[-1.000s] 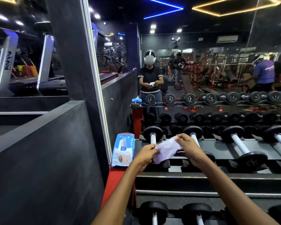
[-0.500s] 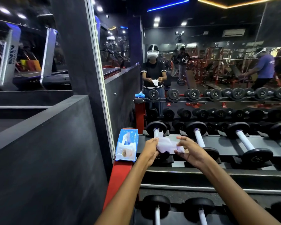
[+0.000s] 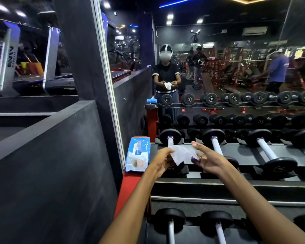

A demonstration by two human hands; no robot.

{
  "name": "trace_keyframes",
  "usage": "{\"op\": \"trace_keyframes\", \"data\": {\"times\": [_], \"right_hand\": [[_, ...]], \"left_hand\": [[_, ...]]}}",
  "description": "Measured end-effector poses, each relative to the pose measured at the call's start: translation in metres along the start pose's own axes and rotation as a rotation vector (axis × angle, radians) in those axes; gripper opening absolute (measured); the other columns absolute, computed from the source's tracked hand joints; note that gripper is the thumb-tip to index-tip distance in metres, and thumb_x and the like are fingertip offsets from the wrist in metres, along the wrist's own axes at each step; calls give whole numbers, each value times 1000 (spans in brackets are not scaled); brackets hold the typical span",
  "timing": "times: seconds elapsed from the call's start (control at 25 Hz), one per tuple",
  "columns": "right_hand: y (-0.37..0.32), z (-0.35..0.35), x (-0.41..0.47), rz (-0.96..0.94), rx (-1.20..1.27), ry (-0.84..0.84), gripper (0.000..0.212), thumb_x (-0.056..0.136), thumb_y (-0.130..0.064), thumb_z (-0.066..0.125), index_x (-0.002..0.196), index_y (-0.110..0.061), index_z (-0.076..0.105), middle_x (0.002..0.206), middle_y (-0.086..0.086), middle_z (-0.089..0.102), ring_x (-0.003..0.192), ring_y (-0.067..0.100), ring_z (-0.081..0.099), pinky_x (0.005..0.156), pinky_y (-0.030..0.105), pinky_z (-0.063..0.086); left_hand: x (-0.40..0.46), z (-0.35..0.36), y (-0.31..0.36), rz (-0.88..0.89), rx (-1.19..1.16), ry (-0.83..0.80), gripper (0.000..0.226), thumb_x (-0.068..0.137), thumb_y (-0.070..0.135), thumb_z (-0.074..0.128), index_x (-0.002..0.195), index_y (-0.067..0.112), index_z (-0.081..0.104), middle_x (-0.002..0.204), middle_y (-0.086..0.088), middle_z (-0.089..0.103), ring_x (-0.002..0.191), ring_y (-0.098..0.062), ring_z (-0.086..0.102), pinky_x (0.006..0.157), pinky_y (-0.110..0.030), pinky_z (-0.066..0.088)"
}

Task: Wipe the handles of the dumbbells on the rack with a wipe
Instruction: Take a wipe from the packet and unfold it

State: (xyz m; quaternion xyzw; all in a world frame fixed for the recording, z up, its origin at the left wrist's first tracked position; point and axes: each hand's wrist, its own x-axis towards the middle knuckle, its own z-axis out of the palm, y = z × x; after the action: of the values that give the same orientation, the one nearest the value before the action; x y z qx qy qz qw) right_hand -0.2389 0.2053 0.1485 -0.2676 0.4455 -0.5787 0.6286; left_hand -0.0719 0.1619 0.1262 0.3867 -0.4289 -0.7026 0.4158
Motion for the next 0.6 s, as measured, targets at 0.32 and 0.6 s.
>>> {"op": "trace_keyframes", "data": {"times": [0.32,0.6], "right_hand": [[3,3,0,168,-23,43,36,86,-32,64,108,-10,48,96,15,58,72,22,63,65,34,53],[12,-2,10,399,51,180,50,87,-27,63,121,-8,32,90,19,50,79,36,57,82,45,45]], "left_hand": [[8,8,-6,-65,-319,204,15,95,-9,48,94,6,51,74,-13,63,42,-10,62,44,-21,53],[2,15,-12,-46,-301,233,30,95,-15,28,105,10,42,84,-17,53,38,-13,61,45,-23,54]]}}
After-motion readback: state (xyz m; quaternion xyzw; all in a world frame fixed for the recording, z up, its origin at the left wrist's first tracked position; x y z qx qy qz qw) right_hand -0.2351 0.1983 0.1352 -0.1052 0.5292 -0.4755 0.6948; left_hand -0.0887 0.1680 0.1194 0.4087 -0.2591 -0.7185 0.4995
